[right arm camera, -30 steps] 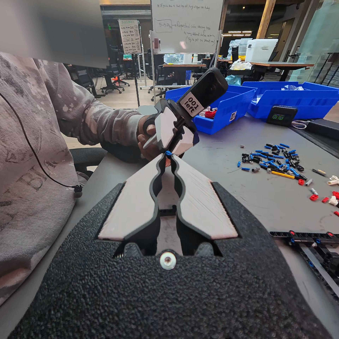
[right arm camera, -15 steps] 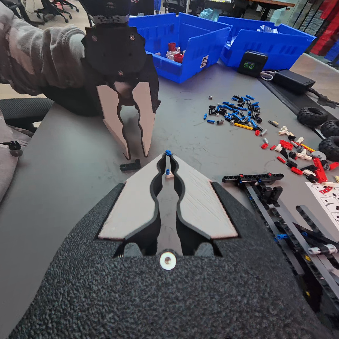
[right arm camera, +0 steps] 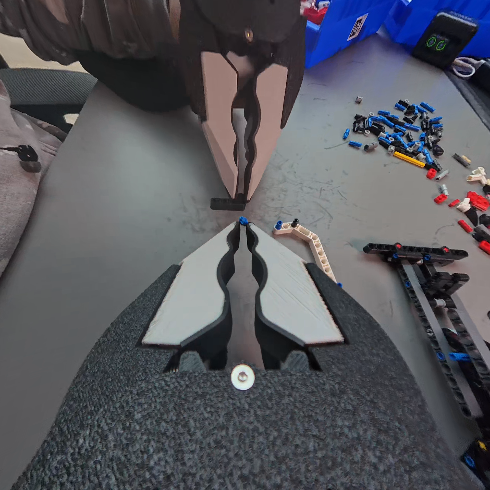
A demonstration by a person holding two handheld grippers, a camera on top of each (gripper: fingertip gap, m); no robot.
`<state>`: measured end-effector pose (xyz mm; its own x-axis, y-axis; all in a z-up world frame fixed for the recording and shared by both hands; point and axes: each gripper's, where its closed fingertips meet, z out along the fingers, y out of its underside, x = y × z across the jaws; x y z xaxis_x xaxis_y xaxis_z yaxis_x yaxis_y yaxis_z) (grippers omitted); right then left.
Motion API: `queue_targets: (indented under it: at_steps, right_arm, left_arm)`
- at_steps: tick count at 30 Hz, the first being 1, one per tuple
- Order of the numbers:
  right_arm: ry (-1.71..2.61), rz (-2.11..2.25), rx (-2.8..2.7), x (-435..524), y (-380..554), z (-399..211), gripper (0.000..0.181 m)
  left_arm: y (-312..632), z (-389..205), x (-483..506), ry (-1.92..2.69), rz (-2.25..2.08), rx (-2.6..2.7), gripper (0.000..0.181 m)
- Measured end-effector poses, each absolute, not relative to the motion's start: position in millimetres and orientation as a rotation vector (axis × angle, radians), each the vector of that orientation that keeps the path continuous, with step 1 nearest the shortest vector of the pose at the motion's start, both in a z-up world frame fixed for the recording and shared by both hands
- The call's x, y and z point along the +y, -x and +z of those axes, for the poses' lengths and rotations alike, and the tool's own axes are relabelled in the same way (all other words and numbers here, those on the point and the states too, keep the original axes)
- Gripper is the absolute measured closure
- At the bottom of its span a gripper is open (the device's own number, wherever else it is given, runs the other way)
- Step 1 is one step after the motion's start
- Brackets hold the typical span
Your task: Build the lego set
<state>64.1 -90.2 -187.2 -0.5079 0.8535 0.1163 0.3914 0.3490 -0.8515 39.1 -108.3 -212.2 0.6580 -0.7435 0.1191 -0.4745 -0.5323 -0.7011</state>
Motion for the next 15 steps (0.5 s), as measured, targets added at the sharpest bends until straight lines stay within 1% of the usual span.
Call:
queue_targets:
  at_steps: [3,7,12,15]
  right_arm:
    - [1.038,1.127,-2.018,-104,-57,-177,0.177]
    - [1.021,1.025,-2.093,-113,-54,-194,0.178]
    - [1.032,0.975,-2.122,-112,-54,-199,0.179]
    - [1.012,0.909,-2.152,-113,-54,-206,0.181]
  left_arm:
    - [-43,-212,-110,2.237,-0.559,0.943,0.175]
    - [-48,-201,-110,2.202,-0.627,0.905,0.175]
    - [-48,-198,-113,2.190,-0.690,0.862,0.175]
    - [-52,-187,-115,2.157,-0.775,0.829,0.174]
